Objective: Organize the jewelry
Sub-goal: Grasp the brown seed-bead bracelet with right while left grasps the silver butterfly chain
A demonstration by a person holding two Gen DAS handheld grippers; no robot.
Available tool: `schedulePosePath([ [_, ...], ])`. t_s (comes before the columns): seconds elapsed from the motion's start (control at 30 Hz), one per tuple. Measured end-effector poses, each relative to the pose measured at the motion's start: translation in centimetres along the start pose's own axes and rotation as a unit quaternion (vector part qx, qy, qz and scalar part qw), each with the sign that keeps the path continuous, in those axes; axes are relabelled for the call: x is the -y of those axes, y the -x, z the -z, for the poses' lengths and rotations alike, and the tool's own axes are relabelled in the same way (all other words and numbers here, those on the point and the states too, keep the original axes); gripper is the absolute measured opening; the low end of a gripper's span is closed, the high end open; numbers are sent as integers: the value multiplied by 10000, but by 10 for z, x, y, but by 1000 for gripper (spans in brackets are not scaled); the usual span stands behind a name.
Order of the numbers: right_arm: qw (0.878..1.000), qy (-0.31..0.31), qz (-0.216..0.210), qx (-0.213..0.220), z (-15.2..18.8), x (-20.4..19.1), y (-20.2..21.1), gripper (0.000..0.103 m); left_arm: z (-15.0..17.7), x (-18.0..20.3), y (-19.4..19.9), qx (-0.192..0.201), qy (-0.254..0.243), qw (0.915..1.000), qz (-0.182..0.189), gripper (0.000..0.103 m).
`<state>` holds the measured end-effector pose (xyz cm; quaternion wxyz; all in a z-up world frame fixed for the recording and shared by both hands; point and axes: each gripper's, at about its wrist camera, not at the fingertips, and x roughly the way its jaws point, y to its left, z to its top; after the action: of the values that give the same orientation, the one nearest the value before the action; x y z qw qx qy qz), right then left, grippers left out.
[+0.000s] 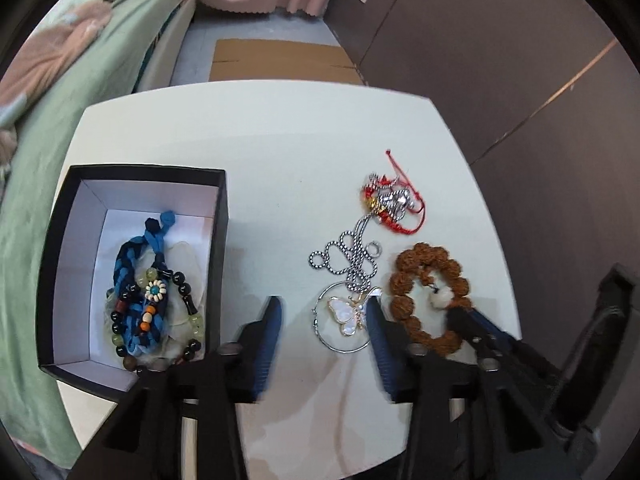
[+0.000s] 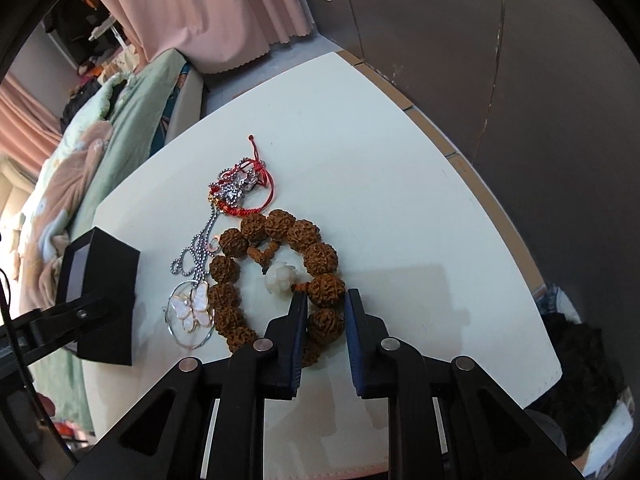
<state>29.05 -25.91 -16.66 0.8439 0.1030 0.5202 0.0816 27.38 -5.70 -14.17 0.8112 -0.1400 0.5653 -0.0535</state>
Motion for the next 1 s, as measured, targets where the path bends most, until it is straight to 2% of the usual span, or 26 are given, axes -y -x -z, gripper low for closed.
schedulePosePath([
  [0.03, 10000, -26, -48, -3, 1, 3, 1, 20, 1, 2, -4, -79, -50, 9999, -98, 26],
  [0.1, 9999, -75, -111, -5, 2, 7, 2, 20, 1, 8, -8, -66, -189, 9991, -386, 25],
  [0.23, 9997, -139, -202, -3, 5, 16, 7, 20, 1, 13, -12, -47, -293, 9970, -710, 25],
  [0.37, 9995, -165, -258, 5, 6, 19, 9, 20, 0, 19, -13, -23, -366, 9964, -766, 25],
  [0.53, 9993, -216, -313, 53, 6, 23, 14, 20, 3, 32, -6, 218, -600, 9950, -770, 23],
  [0.7, 9985, -332, -371, 228, 3, 29, 25, 20, 2, 27, -28, -276, -502, 9949, -832, 23],
  [0.83, 9980, -376, -379, 330, -1, 33, 34, 20, -1, 17, -33, -373, -317, 9952, -844, 10],
  [1.0, 9976, -438, -396, 350, -3, 36, 38, 20, 0, 26, -39, -375, -535, 9912, -1155, 8],
])
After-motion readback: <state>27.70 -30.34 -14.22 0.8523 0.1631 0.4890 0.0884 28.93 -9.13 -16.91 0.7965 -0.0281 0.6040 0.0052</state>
